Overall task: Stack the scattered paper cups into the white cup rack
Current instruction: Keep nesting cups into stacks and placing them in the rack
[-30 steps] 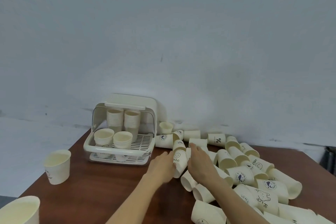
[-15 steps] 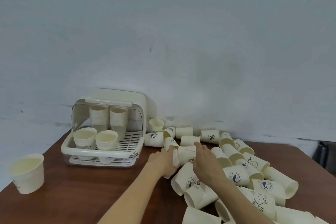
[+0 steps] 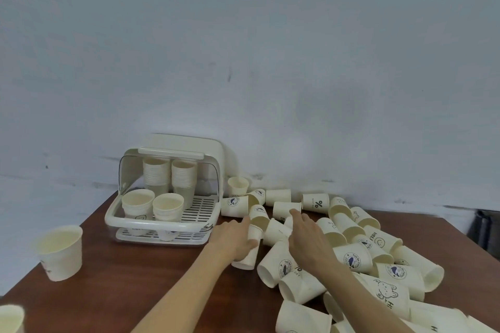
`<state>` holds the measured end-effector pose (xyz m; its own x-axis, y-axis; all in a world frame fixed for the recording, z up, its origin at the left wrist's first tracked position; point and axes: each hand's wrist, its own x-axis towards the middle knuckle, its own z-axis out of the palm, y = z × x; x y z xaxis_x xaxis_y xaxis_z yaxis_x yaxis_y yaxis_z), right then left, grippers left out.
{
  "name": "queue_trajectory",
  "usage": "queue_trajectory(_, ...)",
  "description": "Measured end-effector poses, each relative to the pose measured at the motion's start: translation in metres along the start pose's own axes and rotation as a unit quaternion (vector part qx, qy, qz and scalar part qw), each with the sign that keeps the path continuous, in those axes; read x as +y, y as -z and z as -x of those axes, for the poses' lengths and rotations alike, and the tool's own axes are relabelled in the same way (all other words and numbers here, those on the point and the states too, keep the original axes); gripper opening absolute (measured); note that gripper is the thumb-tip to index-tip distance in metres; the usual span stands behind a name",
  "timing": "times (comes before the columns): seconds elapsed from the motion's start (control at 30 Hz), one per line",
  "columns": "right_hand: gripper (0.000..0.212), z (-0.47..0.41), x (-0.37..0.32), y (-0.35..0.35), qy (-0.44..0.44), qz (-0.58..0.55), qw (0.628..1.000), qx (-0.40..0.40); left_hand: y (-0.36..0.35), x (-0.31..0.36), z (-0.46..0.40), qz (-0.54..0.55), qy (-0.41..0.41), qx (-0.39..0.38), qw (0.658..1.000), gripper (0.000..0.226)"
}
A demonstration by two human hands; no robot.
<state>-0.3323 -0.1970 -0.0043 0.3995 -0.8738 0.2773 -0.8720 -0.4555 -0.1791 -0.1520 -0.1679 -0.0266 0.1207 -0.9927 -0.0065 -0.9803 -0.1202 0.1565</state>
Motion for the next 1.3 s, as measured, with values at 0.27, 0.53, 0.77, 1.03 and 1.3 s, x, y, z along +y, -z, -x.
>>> queue_trajectory(0.27, 0.041, 0.019, -0.008, 0.015, -0.002, -0.01, 1.0, -0.01, 0.002, -0.014, 0.04, -0.001, -0.006, 0.07, 0.998, 0.02)
queue_trajectory(0.53, 0.041, 0.037, -0.004, 0.033, -0.022, -0.011, 1.0, -0.005, 0.001, -0.007, 0.074, 0.097, 0.018, 0.153, 0.983, 0.018)
queue_trajectory(0.77, 0.04, 0.05, 0.004, 0.041, -0.033, -0.007, 0.999, 0.007, -0.001, 0.004, 0.097, 0.157, 0.023, 0.194, 0.968, 0.019)
queue_trajectory(1.03, 0.034, 0.059, 0.029, 0.039, -0.067, -0.022, 0.997, -0.005, -0.005, 0.015, 0.109, 0.162, 0.007, 0.23, 0.959, 0.021)
queue_trajectory(1.3, 0.033, 0.062, 0.064, 0.043, -0.12, -0.031, 0.992, 0.002, 0.01, 0.036, 0.093, 0.169, -0.033, 0.259, 0.95, 0.019)
